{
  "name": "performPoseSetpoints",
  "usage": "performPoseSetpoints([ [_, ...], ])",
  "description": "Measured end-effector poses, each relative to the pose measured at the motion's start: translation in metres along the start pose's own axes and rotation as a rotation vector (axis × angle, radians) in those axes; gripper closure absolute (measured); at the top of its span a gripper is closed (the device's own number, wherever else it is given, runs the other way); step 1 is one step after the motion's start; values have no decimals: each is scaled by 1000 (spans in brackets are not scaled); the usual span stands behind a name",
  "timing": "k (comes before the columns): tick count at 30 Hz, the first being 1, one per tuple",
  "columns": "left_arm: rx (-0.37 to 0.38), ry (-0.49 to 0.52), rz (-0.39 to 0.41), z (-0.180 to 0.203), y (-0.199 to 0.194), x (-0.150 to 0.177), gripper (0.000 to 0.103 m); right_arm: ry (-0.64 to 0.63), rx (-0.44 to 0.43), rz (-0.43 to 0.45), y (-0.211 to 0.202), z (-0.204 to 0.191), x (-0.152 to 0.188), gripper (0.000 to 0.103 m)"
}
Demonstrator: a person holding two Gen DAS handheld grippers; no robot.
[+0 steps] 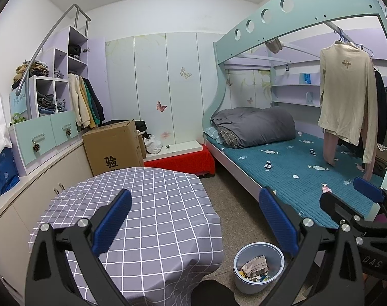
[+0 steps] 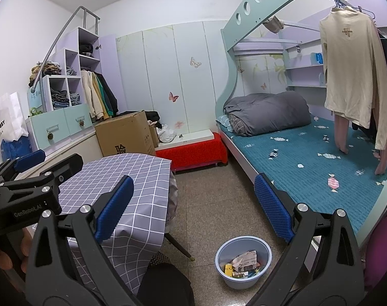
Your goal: Collect trash
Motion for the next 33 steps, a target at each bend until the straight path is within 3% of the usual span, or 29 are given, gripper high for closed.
performPoseSetpoints([
  [33, 2, -1, -8, 5, 0, 4, 5, 1, 2, -6, 0, 2, 4, 9],
])
Point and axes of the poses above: each gripper's, at about its wrist camera, not at the fingertips, and y roughly the way its jaws point, z to its right, x to its underside, the point moved 10 cm from there along y, roughly the way its jaws point, and after that the axes turned 5 degrees about z, right-handed, at the moved point
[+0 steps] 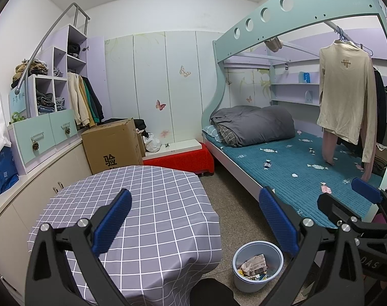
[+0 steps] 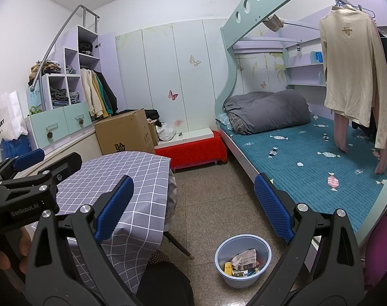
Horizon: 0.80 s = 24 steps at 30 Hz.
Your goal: Collect trash
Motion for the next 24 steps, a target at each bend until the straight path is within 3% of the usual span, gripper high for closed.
performPoseSetpoints([
  [24, 1, 2, -1, 2, 0, 0, 5, 1, -1, -7, 1, 0, 5, 9],
])
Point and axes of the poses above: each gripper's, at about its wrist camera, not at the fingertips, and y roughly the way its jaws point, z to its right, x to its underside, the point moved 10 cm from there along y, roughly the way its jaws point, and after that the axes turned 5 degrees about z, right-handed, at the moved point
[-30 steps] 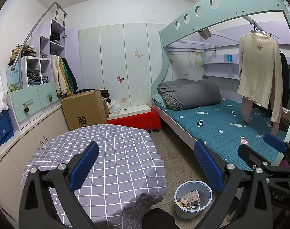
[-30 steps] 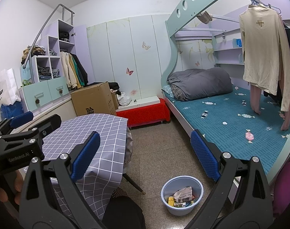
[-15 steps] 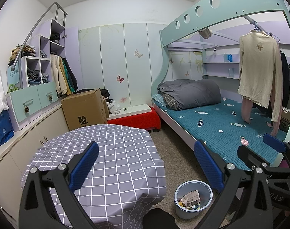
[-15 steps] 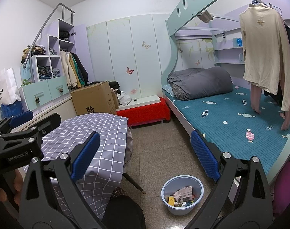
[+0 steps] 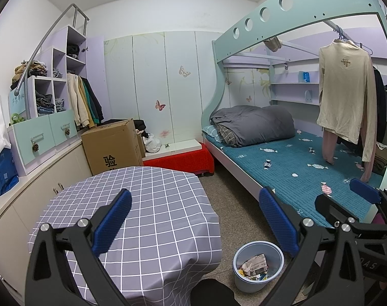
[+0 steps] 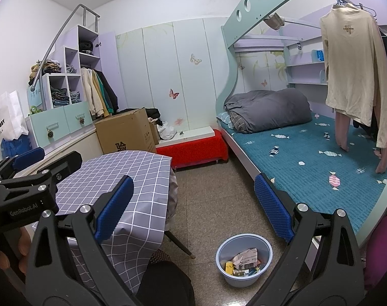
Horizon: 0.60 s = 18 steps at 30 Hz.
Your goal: Collect trash
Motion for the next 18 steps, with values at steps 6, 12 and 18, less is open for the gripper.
performPoseSetpoints([
  [6, -1, 0, 0, 0, 0, 0, 5, 2, -1, -1, -1, 0, 1, 9],
  [12, 1, -2, -4, -2, 2, 1, 5, 3, -1, -1, 0, 1, 2, 9],
  [18, 3, -3, -29, -8, 9, 8, 5, 11, -1, -20, 8, -5, 11, 9],
])
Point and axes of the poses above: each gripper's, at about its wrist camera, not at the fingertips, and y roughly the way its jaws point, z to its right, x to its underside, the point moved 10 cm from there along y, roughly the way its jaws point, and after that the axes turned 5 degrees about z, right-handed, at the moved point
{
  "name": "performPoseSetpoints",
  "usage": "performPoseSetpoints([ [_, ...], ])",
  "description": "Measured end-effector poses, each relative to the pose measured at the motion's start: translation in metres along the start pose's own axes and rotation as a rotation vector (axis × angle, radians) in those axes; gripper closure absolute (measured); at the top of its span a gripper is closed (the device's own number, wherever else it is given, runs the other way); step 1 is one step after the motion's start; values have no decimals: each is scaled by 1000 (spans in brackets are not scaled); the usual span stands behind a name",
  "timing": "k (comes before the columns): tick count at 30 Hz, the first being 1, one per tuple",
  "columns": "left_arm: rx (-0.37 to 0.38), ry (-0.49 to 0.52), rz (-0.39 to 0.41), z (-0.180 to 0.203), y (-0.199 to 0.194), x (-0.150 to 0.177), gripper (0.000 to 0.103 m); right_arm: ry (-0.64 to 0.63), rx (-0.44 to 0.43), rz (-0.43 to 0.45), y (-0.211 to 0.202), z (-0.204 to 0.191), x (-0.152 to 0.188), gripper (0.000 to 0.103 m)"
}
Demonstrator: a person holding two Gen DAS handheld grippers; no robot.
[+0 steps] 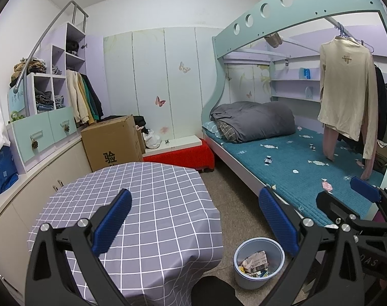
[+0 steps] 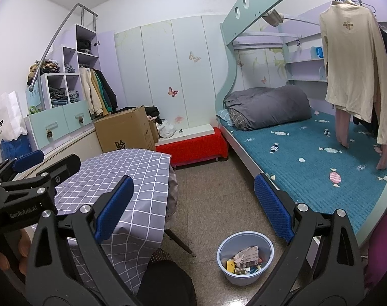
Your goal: Collect trash
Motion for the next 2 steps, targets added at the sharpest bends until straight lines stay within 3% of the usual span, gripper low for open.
performPoseSetpoints([
  [2, -3, -6, -12, -5, 4, 3, 5, 0, 1, -12, 5, -3, 3, 9],
])
Point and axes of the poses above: each gripper's, at about its wrist camera, not at the fingertips, and y roughly the way its jaws point, z to its right, x to its underside, the point moved 10 cm from there along y, roughly the way its jaws point, and after that the axes turned 5 degrees about z, right-handed, at the moved point
